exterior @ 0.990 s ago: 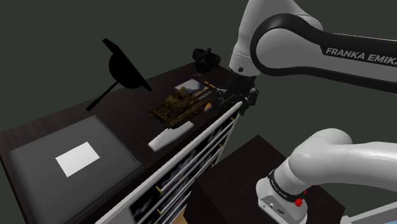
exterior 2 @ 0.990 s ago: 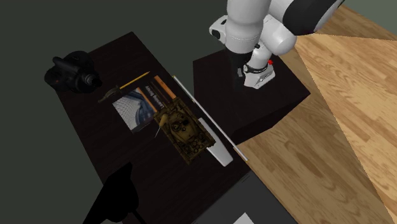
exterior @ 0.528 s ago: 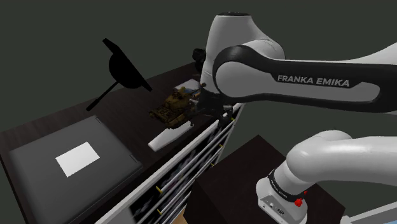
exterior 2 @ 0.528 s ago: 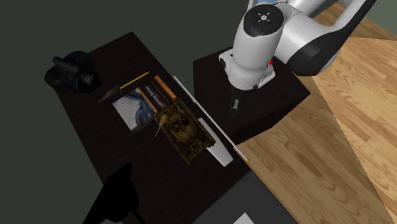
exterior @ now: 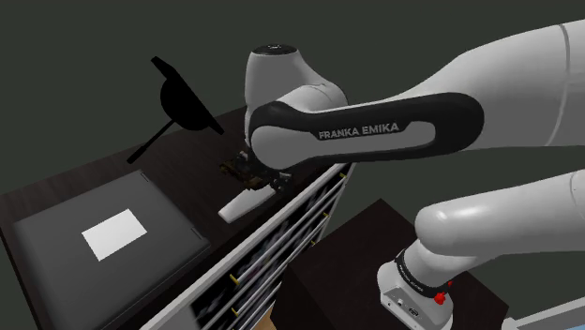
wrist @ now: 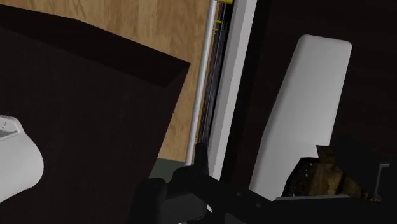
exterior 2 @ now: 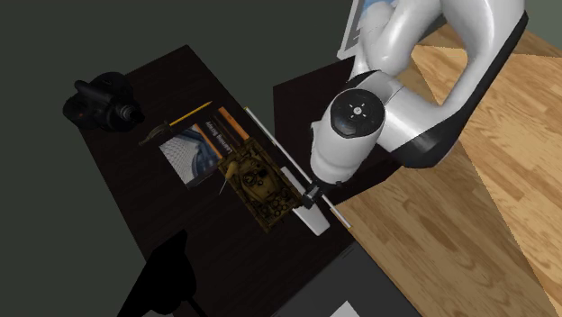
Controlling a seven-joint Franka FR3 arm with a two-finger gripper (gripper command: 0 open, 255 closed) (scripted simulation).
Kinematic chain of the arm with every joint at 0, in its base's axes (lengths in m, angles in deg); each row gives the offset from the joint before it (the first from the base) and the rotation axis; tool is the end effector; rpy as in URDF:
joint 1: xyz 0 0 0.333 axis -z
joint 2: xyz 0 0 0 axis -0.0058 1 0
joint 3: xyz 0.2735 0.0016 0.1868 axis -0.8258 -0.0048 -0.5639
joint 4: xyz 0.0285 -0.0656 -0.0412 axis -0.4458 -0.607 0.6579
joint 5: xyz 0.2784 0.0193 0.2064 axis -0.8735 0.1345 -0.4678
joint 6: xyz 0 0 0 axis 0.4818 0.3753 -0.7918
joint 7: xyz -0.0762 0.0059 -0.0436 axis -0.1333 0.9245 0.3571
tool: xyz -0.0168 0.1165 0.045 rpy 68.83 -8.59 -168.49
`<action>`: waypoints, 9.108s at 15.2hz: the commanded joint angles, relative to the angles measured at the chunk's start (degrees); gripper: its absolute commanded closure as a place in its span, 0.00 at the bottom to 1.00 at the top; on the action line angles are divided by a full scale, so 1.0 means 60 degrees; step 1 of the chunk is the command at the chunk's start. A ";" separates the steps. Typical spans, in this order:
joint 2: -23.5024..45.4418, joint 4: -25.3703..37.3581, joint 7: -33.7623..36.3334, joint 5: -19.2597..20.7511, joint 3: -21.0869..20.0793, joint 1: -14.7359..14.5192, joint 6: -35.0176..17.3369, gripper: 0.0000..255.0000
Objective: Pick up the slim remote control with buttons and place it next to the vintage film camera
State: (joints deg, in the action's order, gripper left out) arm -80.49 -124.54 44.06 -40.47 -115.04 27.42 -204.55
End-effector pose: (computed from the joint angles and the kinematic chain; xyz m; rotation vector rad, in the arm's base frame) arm 0.3201 0.2838 0.4186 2.6246 -1.6914 -0.0110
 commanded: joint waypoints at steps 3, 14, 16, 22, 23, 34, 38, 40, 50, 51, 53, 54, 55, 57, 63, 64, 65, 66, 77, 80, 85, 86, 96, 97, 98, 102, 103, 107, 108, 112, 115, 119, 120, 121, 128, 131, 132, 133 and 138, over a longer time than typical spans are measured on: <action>0.1795 0.0962 0.3109 0.1479 -0.3389 0.3178 -0.1012 0.00; 0.1530 0.0738 0.3007 0.0965 -0.6385 0.6067 -0.1934 0.00; 0.1529 0.0738 0.3006 0.0964 -0.6385 0.6067 -0.1934 0.00; 0.1527 0.0740 0.3003 0.0962 -0.6388 0.6072 -0.1933 1.00; 0.1526 0.0741 0.3003 0.0961 -0.6391 0.6074 -0.1933 1.00; 0.1942 0.0944 0.3419 0.1580 -0.4959 0.4707 -0.1420 1.00; 0.1919 0.1169 0.3458 0.1664 -0.3707 0.3542 -0.0918 1.00; 0.1781 0.1301 0.3376 0.1569 -0.3202 0.3105 -0.0638 1.00; 0.1072 0.2084 0.2989 0.1138 -0.1658 0.1983 0.0771 1.00; 0.1019 0.2172 0.2965 0.1116 -0.1553 0.1922 0.0907 1.00; 0.0924 0.2354 0.2925 0.1082 -0.1360 0.1817 0.1178 1.00; 0.0882 0.2448 0.2908 0.1069 -0.1272 0.1772 0.1312 1.00; 0.0843 0.2544 0.2893 0.1059 -0.1188 0.1732 0.1446 1.00; 0.0774 0.2740 0.2870 0.1045 -0.1034 0.1664 0.1710 1.00; 0.0643 0.3377 0.2839 0.1056 -0.0665 0.1543 0.2486 1.00; 0.0632 0.3490 0.2840 0.1064 -0.0616 0.1533 0.2614 1.00; 0.0623 0.3605 0.2842 0.1074 -0.0570 0.1526 0.2740 1.00; 0.0618 0.3722 0.2845 0.1086 -0.0528 0.1522 0.2866 1.00; -0.0034 0.2948 0.0764 0.1075 0.1701 0.1284 0.3180 1.00; -0.0080 0.2694 0.0067 0.1212 0.2272 0.1407 0.3126 1.00; 0.0058 0.2474 -0.1001 0.1558 0.3064 0.1758 0.3000 1.00; 0.0117 0.2461 -0.1201 0.1642 0.3204 0.1843 0.2970 1.00; 0.1236 0.2915 -0.2932 0.2655 0.4313 0.2857 0.2678 1.00; 0.1397 0.3020 -0.3078 0.2770 0.4400 0.2963 0.2656 1.00; 0.1566 0.3136 -0.3218 0.2888 0.4484 0.3068 0.2637 1.00; 0.2320 0.3714 -0.3731 0.3374 0.4783 0.3475 0.2593 1.00; 0.2527 0.3887 -0.3847 0.3500 0.4851 0.3570 0.2593 1.00; 0.3425 0.4703 -0.4270 0.4017 0.5102 0.3911 0.2645 1.00; 0.3667 0.4939 -0.4366 0.4149 0.5161 0.3984 0.2673 1.00; 0.4698 0.6020 -0.4726 0.4682 0.5387 0.4223 0.2857 1.00; 0.5024 0.6259 -0.4825 0.4842 0.5462 0.4271 0.2808 1.00; 0.5040 0.5763 -0.4804 0.4857 0.5472 0.4279 0.2299 1.00; 0.5049 0.5646 -0.4797 0.4865 0.5474 0.4280 0.2174 1.00; 0.5062 0.5531 -0.4788 0.4873 0.5476 0.4280 0.2049 1.00; 0.5211 0.4796 -0.4704 0.4973 0.5489 0.4274 0.1187 1.00; 0.5309 0.4517 -0.4654 0.5037 0.5497 0.4265 0.0825 1.00; 0.5346 0.4429 -0.4636 0.5062 0.5500 0.4262 0.0705 1.00; 0.5384 0.4342 -0.4616 0.5087 0.5503 0.4258 0.0586 1.00; 0.5610 0.3945 -0.4504 0.5238 0.5527 0.4233 -0.0003 1.00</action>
State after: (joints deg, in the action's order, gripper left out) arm -47.12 -100.40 16.81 -9.25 -81.87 52.90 -203.81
